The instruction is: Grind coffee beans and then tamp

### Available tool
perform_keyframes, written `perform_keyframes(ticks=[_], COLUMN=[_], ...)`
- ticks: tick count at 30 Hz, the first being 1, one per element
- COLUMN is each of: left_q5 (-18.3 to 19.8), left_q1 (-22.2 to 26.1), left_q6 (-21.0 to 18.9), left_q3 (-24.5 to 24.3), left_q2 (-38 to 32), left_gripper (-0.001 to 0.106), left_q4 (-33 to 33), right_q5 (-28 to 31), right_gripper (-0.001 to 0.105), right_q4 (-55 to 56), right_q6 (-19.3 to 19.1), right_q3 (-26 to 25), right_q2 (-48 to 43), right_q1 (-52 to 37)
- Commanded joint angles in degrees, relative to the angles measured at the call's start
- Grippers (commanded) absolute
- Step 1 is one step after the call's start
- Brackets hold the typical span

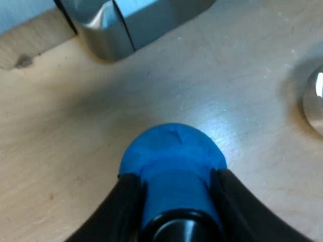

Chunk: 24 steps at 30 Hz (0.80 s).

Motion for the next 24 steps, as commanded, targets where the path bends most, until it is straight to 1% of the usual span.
perform_keyframes(ticks=[1, 5, 10, 15, 17, 18, 19, 20, 21, 22, 23, 24], left_q5=[-0.2, 0.2, 0.2, 0.2, 0.1, 0.1, 0.1, 0.1, 0.1, 0.1, 0.1, 0.1], left_q1=[0.1, 0.1, 0.1, 0.1, 0.1, 0.1, 0.1, 0.1, 0.1, 0.1, 0.1, 0.1], left_q6=[-0.2, -0.1, -0.1, -0.1, -0.1, -0.1, -0.1, -0.1, -0.1, -0.1, -0.1, -0.3], left_q3=[2.0, 2.7, 2.7, 2.7, 2.7, 2.7, 2.7, 2.7, 2.7, 2.7, 2.7, 2.7], left_q2=[1.2, 4.1, 11.1, 14.1, 14.2, 14.2, 14.2, 14.2, 14.2, 14.2, 14.2, 14.2], left_gripper=[0.0, 0.0, 0.0, 0.0, 0.006, 0.012, 0.021, 0.026, 0.035, 0.037, 0.042, 0.06], left_q4=[-4.0, -5.3, -7.7, -7.7, -8.0, -8.1, -8.3, -8.3, -8.3, -8.3, -8.3, -8.3], right_q5=[-0.6, -0.6, -0.6, -0.6, -0.6, -0.6, -0.6, -0.6, -0.6, -0.6, -0.6, -0.6], right_gripper=[0.072, 0.072, 0.072, 0.072, 0.072, 0.072, 0.072, 0.072, 0.072, 0.072, 0.072, 0.072], right_q4=[-1.0, -1.0, -1.0, -1.0, -1.0, -1.0, -1.0, -1.0, -1.0, -1.0, -1.0, -1.0], right_q6=[-0.3, -0.3, -0.3, -0.3, -0.3, -0.3, -0.3, -0.3, -0.3, -0.3, -0.3, -0.3], right_q3=[-0.1, -0.1, -0.1, -0.1, -0.1, -0.1, -0.1, -0.1, -0.1, -0.1, -0.1, -0.1], right_q2=[-0.5, -0.5, -0.5, -0.5, -0.5, -0.5, -0.5, -0.5, -0.5, -0.5, -0.5, -0.5], right_q1=[0.0, 0.0, 0.0, 0.0, 0.0, 0.0, 0.0, 0.0, 0.0, 0.0, 0.0, 0.0])
